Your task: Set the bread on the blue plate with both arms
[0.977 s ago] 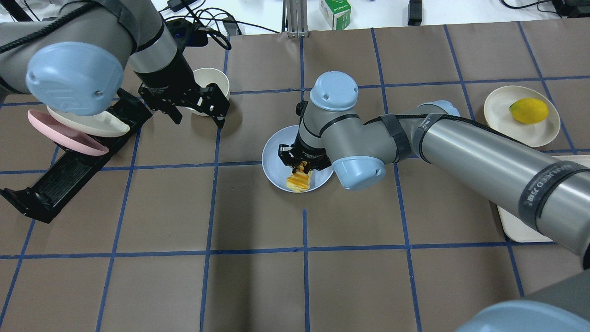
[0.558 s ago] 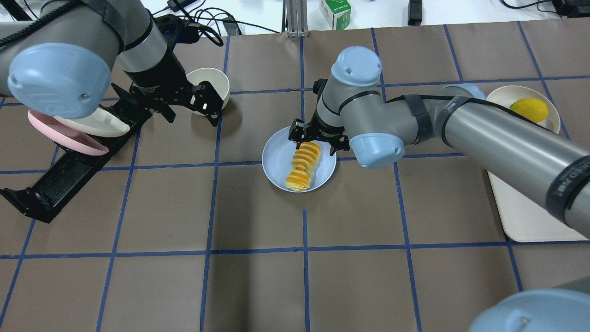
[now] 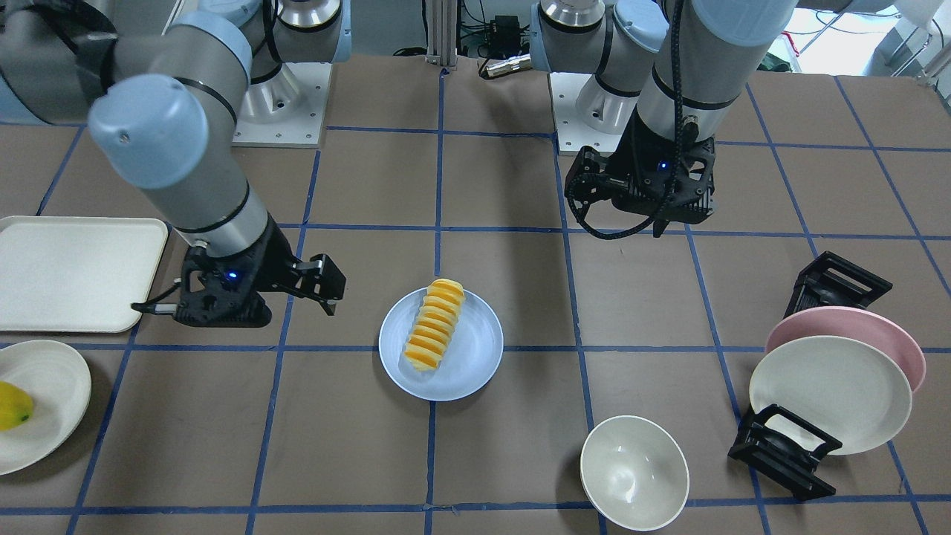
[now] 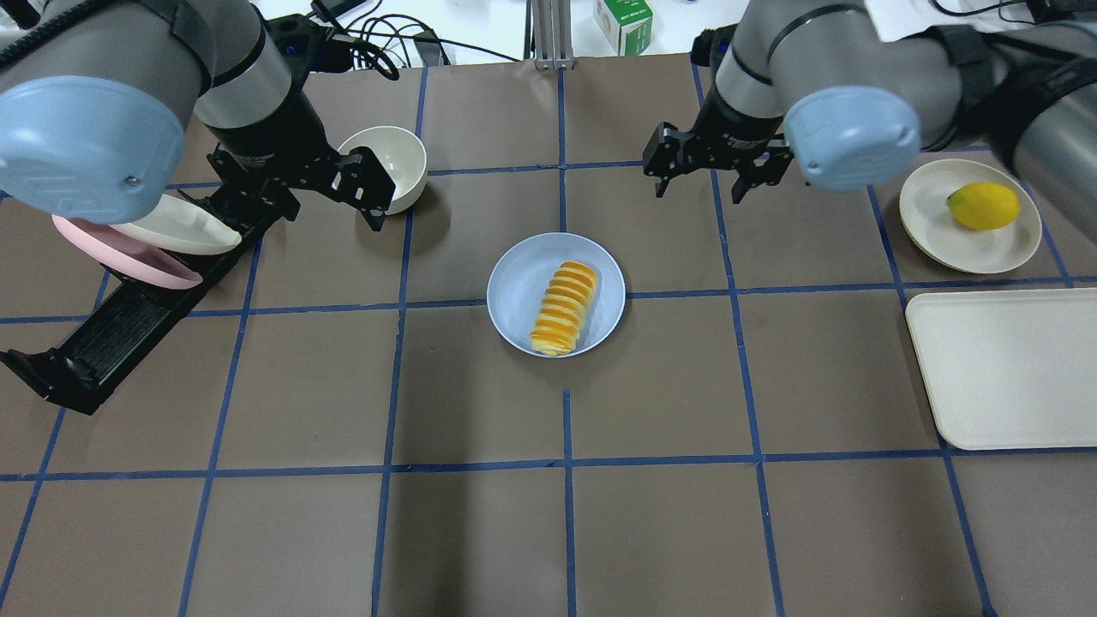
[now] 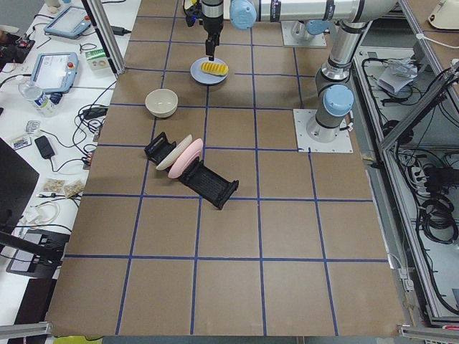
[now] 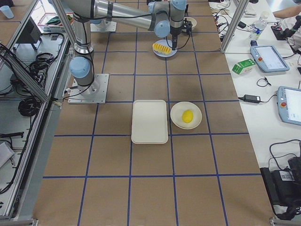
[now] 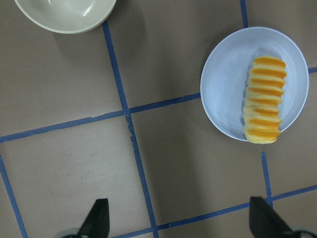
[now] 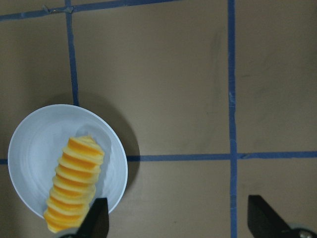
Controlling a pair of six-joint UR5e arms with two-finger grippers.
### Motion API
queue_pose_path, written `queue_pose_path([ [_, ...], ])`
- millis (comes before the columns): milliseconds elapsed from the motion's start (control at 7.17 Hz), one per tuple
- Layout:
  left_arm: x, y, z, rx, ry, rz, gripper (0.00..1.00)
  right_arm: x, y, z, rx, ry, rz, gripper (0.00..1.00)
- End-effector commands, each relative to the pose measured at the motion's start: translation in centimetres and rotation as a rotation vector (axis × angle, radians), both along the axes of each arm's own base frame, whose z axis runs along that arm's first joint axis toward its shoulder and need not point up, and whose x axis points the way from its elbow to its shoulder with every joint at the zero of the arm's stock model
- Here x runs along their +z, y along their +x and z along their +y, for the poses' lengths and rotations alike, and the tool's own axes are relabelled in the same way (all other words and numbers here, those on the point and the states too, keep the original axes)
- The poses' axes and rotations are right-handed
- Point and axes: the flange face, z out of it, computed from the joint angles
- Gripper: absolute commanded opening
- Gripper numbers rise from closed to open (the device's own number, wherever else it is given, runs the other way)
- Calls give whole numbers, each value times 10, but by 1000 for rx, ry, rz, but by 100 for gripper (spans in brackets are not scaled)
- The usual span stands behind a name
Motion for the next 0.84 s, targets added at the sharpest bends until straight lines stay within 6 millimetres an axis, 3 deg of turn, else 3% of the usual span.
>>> queue_pose_path([
  [0,7,2,0,6,-21,-38,100,75,-12,26,24,-73,23,100],
  [140,5,0,-2,30,-16,-6,100,66,-19,29,22,-32,131,100],
  [279,10,0,1,63,-17,-9,100,68,-19,31,28,-31,155,100],
  [558,6,-3,-2,63,-9,-2,100,64,-27,28,63,-20,101,100],
  [698,4,-4,-1,61,-3,-4,100,72,-29,33,61,-5,101,100],
])
